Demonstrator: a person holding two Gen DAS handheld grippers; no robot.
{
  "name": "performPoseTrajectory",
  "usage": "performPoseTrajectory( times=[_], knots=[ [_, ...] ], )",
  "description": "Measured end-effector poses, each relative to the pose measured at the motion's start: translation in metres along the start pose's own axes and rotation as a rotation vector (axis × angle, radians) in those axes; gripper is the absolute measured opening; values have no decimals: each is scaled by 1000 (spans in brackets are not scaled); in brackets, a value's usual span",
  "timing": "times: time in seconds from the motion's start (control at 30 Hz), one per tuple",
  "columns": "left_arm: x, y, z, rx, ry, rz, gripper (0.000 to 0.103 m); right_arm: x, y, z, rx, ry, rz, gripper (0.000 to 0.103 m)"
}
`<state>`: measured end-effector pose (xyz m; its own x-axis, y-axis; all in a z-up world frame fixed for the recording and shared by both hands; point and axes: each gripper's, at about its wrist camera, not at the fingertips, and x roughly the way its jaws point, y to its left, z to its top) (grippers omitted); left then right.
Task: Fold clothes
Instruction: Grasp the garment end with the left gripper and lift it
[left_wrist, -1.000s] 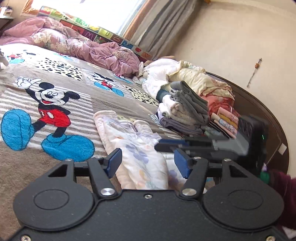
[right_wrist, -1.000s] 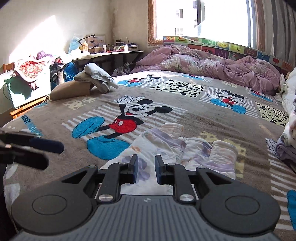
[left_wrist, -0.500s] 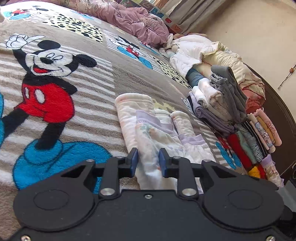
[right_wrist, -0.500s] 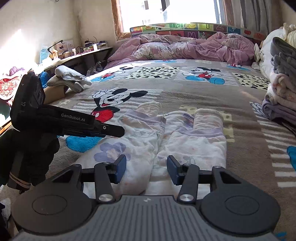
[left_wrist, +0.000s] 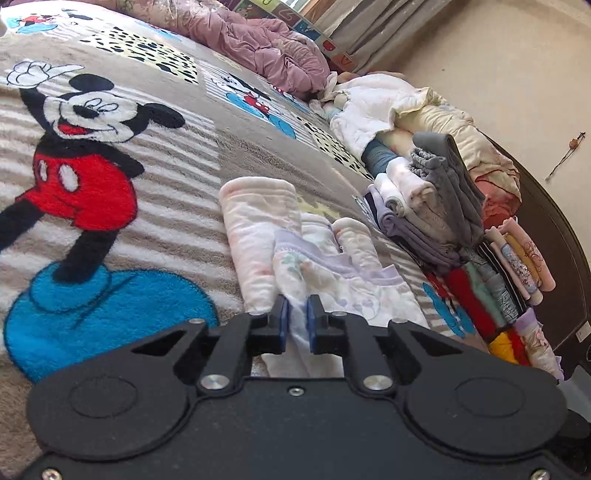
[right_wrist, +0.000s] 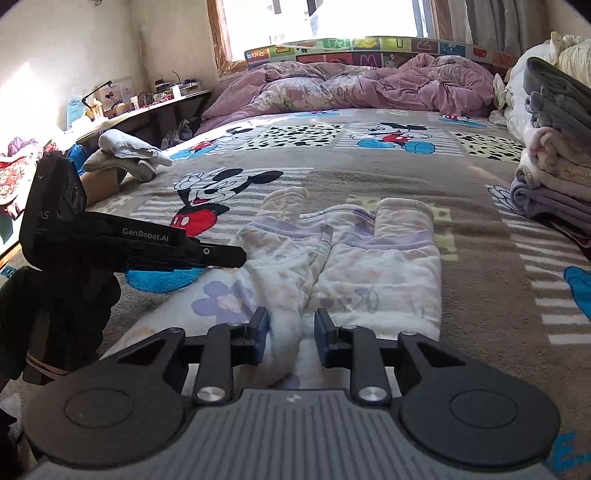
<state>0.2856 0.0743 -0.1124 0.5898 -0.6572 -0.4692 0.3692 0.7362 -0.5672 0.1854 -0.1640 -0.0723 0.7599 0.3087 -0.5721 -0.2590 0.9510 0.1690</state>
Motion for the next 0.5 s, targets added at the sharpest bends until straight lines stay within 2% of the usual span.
performPoseTrajectory(
  times=[0.13, 0.2, 0.37, 0.4, 0.43, 0.5],
  knots=[
    [-19, -14, 7, 96, -63, 5, 16, -18, 22, 8, -170, -43, -20, 31],
    [-23, -21, 7, 153, -97, -24, 16, -24, 34, 12, -245, -47, 15, 31],
    [4, -37, -8, 304, 7, -17, 17, -15, 55, 3, -361, 18, 105, 31],
    [17, -37, -15, 351, 67, 49, 16, -11, 57, -2, -374, 35, 100, 31],
    [25, -37, -22, 395, 96, 101, 14, -7, 58, -7, -386, 52, 96, 31],
    [24, -39, -27, 413, 76, 105, 14, 0, 61, -17, -411, 86, 86, 31]
  ],
)
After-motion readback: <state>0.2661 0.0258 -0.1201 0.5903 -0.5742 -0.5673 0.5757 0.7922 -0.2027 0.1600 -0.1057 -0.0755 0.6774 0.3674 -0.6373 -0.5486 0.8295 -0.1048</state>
